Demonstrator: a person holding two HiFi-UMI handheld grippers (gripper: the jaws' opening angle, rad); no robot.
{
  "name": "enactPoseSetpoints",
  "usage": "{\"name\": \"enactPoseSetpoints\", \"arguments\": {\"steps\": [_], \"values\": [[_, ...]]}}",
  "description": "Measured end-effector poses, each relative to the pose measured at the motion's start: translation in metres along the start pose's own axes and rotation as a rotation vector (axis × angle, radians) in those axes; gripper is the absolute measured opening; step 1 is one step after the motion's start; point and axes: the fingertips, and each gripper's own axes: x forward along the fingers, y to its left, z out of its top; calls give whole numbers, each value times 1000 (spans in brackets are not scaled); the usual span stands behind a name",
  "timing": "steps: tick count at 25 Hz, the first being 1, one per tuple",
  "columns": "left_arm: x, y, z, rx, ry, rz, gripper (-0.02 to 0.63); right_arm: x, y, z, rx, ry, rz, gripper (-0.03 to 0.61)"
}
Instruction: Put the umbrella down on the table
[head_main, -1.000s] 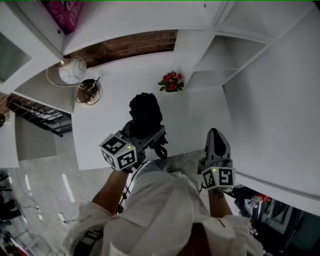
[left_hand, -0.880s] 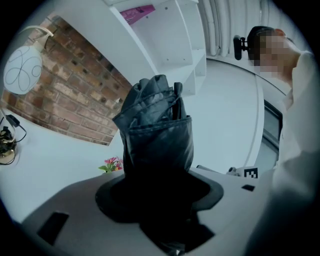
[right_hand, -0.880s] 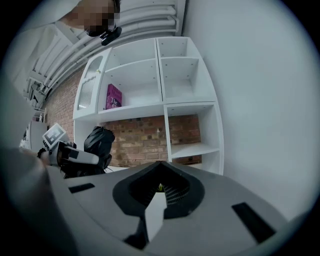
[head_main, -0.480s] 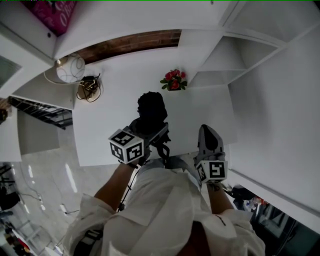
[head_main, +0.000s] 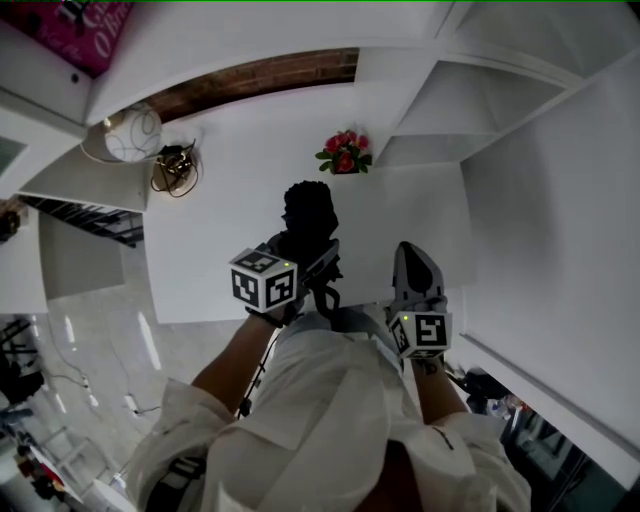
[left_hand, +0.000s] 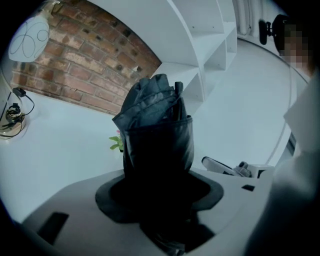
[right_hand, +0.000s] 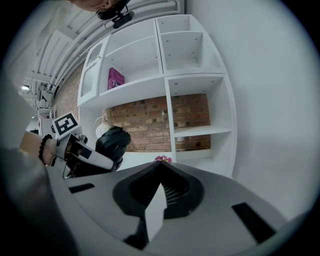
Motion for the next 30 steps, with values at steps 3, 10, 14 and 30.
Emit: {"name": "enactPoseSetpoints", "arguments": {"steps": [3,10,14,30], "values": [[16,10,-15,-55,56,28,265,3,-4,-11,35,12,9,18],[54,41,-47,-85,218,115,265,15,-13,-35,71,47,31,18],[73,60,-67,-142,309,163,265,28,-19,-48,78,65,44,18],[109,120,-112,-236,472,295,273,44,-26,-66,102,106,54,18]]}}
